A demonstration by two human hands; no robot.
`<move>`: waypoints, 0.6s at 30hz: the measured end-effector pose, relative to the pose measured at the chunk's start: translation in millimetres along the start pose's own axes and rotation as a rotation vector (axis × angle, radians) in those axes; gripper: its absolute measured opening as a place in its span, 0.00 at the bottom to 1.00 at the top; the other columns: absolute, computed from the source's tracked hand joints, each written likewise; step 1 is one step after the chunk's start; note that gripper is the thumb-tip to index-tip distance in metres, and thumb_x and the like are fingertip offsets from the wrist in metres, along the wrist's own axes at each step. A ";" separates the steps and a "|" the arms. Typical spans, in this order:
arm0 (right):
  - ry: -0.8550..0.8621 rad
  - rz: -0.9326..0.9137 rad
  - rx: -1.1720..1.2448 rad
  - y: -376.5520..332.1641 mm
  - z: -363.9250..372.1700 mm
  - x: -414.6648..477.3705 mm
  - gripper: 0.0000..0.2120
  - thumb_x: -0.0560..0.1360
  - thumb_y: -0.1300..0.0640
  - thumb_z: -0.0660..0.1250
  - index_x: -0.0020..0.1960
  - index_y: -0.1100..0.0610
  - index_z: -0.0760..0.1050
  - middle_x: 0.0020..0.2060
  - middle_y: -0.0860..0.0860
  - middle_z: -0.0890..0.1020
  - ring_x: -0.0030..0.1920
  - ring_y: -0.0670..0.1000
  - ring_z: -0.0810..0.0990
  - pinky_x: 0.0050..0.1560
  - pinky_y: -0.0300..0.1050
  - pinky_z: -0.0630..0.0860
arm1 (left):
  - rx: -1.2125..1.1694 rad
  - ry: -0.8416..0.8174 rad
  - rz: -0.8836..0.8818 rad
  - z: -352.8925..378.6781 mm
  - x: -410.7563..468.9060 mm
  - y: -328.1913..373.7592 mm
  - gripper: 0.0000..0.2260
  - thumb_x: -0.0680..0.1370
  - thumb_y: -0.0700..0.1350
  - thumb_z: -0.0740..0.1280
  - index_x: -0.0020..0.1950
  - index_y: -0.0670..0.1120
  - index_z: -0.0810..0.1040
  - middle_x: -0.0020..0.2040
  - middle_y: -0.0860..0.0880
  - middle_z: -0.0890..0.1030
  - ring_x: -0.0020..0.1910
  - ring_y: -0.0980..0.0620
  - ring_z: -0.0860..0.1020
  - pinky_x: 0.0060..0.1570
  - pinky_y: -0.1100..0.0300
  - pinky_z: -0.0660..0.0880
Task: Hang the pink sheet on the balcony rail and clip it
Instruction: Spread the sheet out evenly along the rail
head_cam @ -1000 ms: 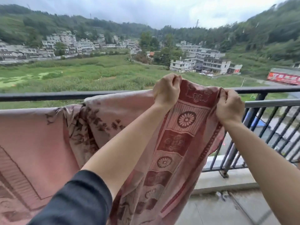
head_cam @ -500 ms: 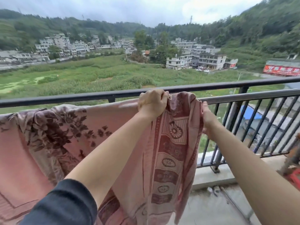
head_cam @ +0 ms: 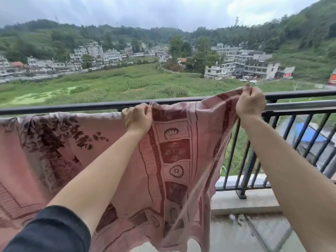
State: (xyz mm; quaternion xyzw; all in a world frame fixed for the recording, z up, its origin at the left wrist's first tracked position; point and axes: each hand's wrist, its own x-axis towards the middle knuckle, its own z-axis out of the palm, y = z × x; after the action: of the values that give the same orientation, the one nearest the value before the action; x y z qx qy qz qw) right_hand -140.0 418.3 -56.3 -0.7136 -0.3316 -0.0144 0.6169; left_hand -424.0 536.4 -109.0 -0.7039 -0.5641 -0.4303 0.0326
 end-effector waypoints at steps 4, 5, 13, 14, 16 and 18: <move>0.119 -0.010 -0.172 41.5 -51.4 39.1 0.22 0.84 0.50 0.52 0.57 0.67 0.76 0.56 0.65 0.80 0.57 0.64 0.77 0.51 0.50 0.69 | -0.090 -0.043 0.033 13.2 -10.9 44.3 0.15 0.81 0.56 0.58 0.44 0.50 0.78 0.43 0.48 0.83 0.48 0.45 0.79 0.62 0.48 0.63; 0.056 0.038 -0.253 60.1 -58.7 46.9 0.22 0.84 0.50 0.53 0.58 0.66 0.77 0.58 0.66 0.80 0.59 0.65 0.77 0.56 0.50 0.71 | -0.084 -0.045 0.040 17.1 -14.5 56.5 0.14 0.81 0.56 0.58 0.44 0.50 0.78 0.43 0.48 0.83 0.48 0.45 0.79 0.61 0.49 0.63; -0.174 0.091 -0.294 130.2 -72.3 58.8 0.19 0.80 0.46 0.60 0.53 0.60 0.81 0.54 0.61 0.83 0.57 0.62 0.79 0.54 0.49 0.72 | -0.044 -0.126 0.064 46.9 -19.2 125.8 0.15 0.79 0.55 0.60 0.60 0.48 0.73 0.54 0.48 0.81 0.55 0.46 0.78 0.63 0.49 0.67; -0.182 0.099 -0.249 128.1 -69.7 62.2 0.19 0.79 0.44 0.61 0.50 0.59 0.81 0.50 0.59 0.83 0.55 0.61 0.79 0.51 0.48 0.71 | -0.027 -0.156 0.109 51.5 -17.1 136.1 0.16 0.79 0.56 0.60 0.60 0.48 0.76 0.57 0.48 0.80 0.57 0.46 0.77 0.60 0.50 0.70; -0.234 0.128 -0.180 127.0 -65.7 71.4 0.22 0.78 0.41 0.62 0.44 0.60 0.81 0.40 0.55 0.82 0.48 0.58 0.80 0.43 0.46 0.68 | -0.007 -0.238 0.193 59.4 -10.3 159.8 0.16 0.80 0.57 0.59 0.56 0.48 0.79 0.56 0.47 0.80 0.55 0.46 0.78 0.51 0.53 0.74; -0.244 0.142 -0.068 129.0 -62.1 82.6 0.25 0.77 0.40 0.64 0.43 0.63 0.81 0.34 0.52 0.80 0.39 0.54 0.78 0.39 0.47 0.70 | -0.044 -0.395 0.227 70.5 1.1 185.4 0.16 0.80 0.56 0.59 0.49 0.48 0.81 0.44 0.48 0.82 0.45 0.47 0.80 0.40 0.56 0.74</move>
State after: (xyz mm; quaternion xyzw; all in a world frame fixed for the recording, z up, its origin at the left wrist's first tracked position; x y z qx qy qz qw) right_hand 11.9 398.2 -118.4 -0.7521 -0.3521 0.1049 0.5471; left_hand -231.5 507.8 -71.0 -0.8340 -0.4672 -0.2901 -0.0456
